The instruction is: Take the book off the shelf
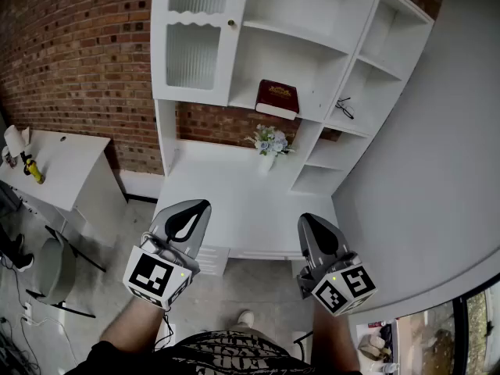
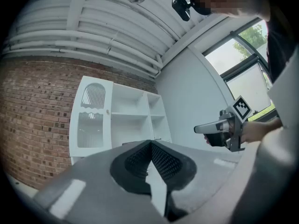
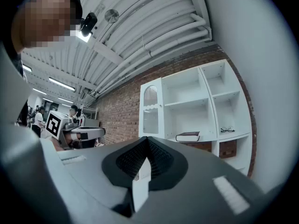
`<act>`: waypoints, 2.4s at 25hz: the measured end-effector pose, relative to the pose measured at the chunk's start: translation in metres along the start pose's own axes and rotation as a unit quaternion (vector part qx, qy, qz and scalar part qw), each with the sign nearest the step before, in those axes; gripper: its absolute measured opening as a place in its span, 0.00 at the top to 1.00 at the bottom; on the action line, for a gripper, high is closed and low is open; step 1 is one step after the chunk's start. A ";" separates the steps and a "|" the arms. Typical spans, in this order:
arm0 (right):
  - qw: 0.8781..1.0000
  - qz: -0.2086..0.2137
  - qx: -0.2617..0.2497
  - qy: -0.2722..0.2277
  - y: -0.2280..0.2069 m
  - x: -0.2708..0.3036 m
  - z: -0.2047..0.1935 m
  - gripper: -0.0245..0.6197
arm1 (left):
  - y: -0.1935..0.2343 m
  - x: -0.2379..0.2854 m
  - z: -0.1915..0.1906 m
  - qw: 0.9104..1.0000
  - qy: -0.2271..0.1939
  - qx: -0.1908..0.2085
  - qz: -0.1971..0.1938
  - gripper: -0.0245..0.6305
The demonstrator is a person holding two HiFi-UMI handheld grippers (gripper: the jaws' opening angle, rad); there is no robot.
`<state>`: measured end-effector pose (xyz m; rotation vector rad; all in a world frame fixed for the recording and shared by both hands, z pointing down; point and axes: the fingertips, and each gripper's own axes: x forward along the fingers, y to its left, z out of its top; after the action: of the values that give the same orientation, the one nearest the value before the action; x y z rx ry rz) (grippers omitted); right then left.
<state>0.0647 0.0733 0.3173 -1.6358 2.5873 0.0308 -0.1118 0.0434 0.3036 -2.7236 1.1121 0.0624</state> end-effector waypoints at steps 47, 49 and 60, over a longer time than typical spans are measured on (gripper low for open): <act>0.998 0.042 0.043 0.018 -0.122 0.063 -0.020 0.93 | 0.010 0.123 -0.057 0.999 0.041 -0.025 -0.001 0.96; 0.998 0.049 0.046 0.019 -0.133 0.069 -0.020 0.93 | 0.011 0.135 -0.057 0.999 0.044 -0.022 0.005 0.96; 0.994 0.089 0.063 0.016 -0.189 0.100 -0.026 0.93 | 0.011 0.181 -0.072 0.997 0.067 -0.020 0.045 0.96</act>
<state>0.1910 -0.0991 0.3399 -1.3739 2.6898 -0.1457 0.0073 -0.1034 0.3513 -2.7466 1.2840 -0.0864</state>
